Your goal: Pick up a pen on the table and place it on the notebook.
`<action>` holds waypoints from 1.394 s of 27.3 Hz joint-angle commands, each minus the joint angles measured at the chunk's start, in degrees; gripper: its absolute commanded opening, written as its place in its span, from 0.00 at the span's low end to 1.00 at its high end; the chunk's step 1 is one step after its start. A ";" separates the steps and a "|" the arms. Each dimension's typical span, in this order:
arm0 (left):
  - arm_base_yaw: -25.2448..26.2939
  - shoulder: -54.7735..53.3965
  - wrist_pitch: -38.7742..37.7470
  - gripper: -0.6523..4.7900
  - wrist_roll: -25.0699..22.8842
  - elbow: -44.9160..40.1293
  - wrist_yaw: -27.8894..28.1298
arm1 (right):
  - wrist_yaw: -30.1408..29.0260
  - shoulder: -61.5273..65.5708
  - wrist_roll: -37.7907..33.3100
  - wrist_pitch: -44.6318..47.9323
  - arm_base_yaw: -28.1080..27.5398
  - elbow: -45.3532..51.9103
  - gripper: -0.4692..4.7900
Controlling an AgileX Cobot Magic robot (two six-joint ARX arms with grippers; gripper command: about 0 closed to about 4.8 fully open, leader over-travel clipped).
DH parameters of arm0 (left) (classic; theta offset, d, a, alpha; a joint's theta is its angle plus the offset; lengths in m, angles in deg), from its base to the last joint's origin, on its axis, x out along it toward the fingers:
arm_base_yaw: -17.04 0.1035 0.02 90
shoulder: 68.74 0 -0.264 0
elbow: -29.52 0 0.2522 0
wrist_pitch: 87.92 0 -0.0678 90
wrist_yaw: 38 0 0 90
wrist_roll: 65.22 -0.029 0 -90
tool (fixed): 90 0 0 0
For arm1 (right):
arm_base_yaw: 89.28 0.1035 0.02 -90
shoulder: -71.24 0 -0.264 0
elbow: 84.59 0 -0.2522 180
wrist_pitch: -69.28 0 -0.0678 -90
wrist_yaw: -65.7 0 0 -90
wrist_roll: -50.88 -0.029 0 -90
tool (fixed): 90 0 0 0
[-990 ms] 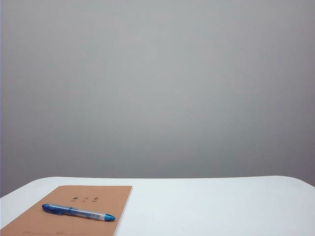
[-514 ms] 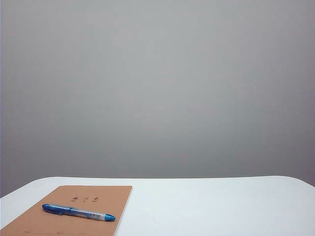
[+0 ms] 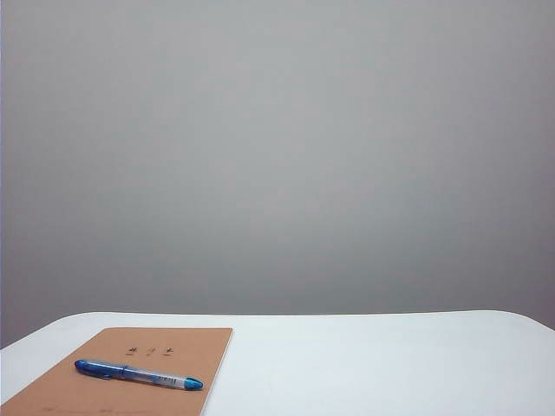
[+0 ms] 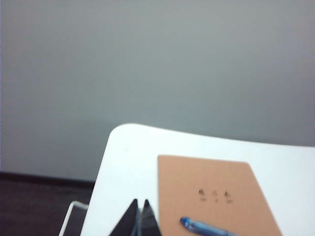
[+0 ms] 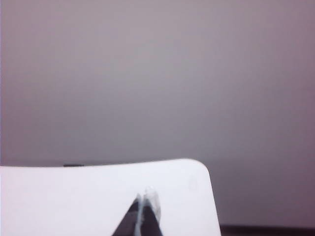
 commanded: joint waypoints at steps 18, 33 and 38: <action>0.02 -0.26 -4.04 0.11 -2.54 0.24 6.99 | 5.27 0.20 -2.54 -12.87 -0.74 0.35 0.08; 0.02 -0.26 -4.04 0.11 -2.54 0.24 6.64 | 3.04 0.15 -5.73 -12.70 -0.66 0.35 0.08; 0.02 -0.26 -4.04 0.11 -2.54 0.24 6.64 | 3.10 0.15 -5.73 -12.66 -0.66 0.35 0.08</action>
